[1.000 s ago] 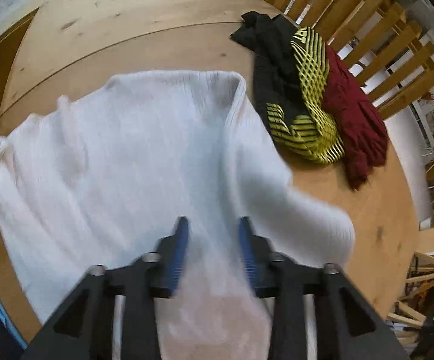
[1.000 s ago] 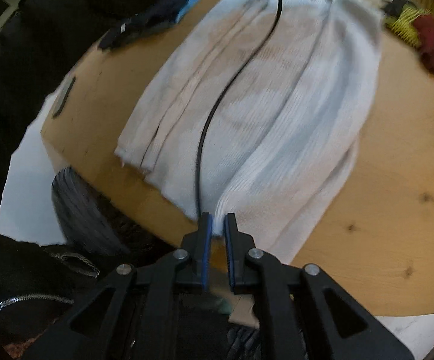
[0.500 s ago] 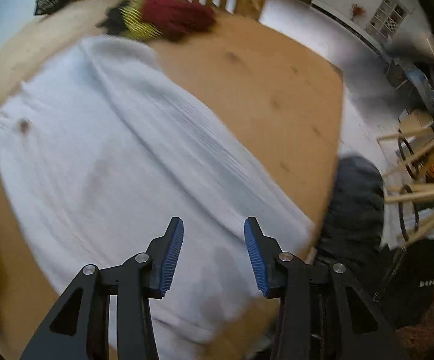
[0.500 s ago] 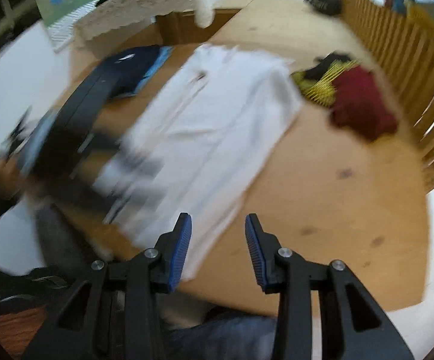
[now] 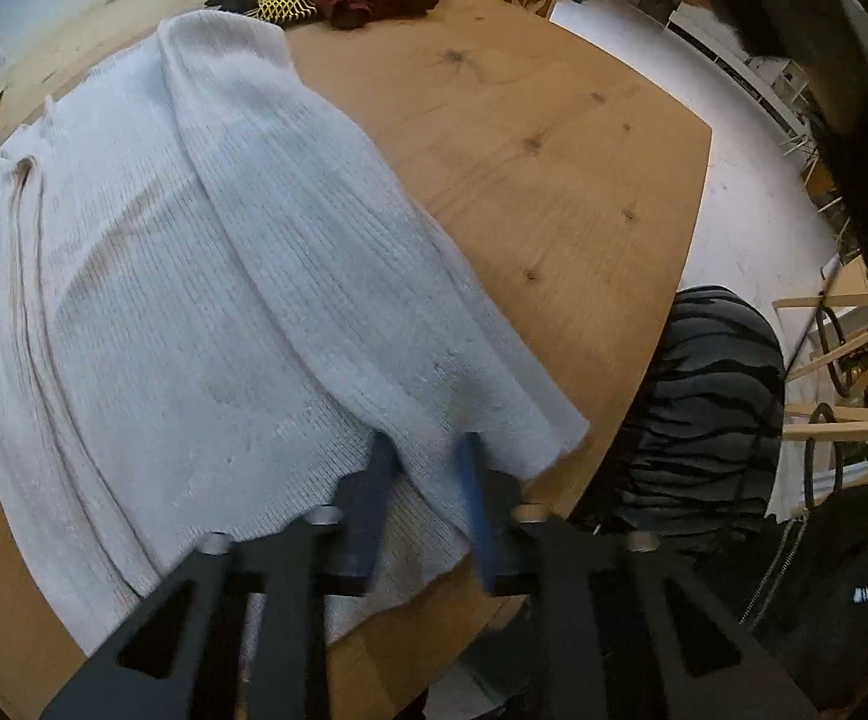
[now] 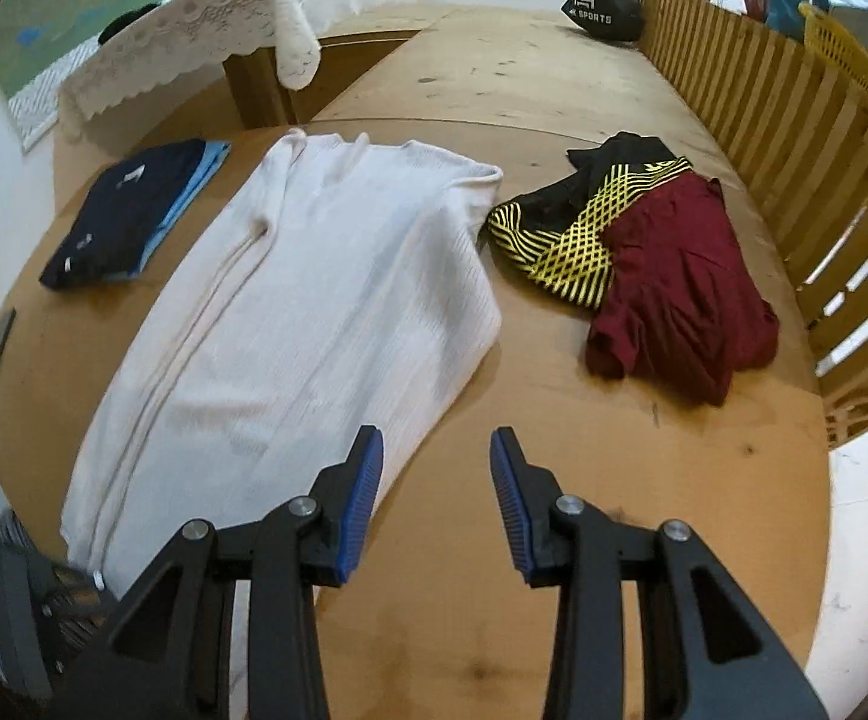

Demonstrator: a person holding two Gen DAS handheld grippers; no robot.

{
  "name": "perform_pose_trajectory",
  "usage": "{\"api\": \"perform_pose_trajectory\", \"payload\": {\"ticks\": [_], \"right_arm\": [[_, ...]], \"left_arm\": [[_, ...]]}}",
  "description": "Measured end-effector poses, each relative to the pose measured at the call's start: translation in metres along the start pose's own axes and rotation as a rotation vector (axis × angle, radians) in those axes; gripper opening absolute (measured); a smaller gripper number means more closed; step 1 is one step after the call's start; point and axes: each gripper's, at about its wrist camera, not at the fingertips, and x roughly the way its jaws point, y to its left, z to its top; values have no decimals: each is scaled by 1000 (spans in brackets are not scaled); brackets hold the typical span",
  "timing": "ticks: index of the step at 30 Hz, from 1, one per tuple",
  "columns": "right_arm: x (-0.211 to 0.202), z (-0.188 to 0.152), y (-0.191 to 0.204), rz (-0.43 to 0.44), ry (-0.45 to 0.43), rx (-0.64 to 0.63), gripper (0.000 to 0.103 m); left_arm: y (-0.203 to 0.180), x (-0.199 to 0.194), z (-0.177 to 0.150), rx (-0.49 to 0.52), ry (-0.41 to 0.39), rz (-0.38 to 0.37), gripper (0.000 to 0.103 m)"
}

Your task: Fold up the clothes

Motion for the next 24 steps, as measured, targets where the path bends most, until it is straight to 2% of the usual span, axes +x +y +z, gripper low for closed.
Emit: {"api": "perform_pose_trajectory", "payload": {"ticks": [5,8,11,15,20,22,24], "right_arm": [[19,38,-22,-14,2,25,37],[39,69,-29,4,9,56,37],[66,104,-36,25,27,84,37],[111,139,-44,-2,58,122,37],[157,150,-43,64,176,138,36],[172,152,-36,28,210,99,36],[186,155,-30,-3,203,69,36]], "left_arm": [[-1,-8,3,-9,-31,-20,8],[4,-18,4,-38,-60,-62,8],[8,-23,4,-44,-72,-67,8],[26,-24,-18,-64,-47,-60,8],[34,-13,-28,-58,-23,-79,8],[38,-12,-29,-60,-26,-96,8],[36,-12,-32,-49,-33,-97,8]]}}
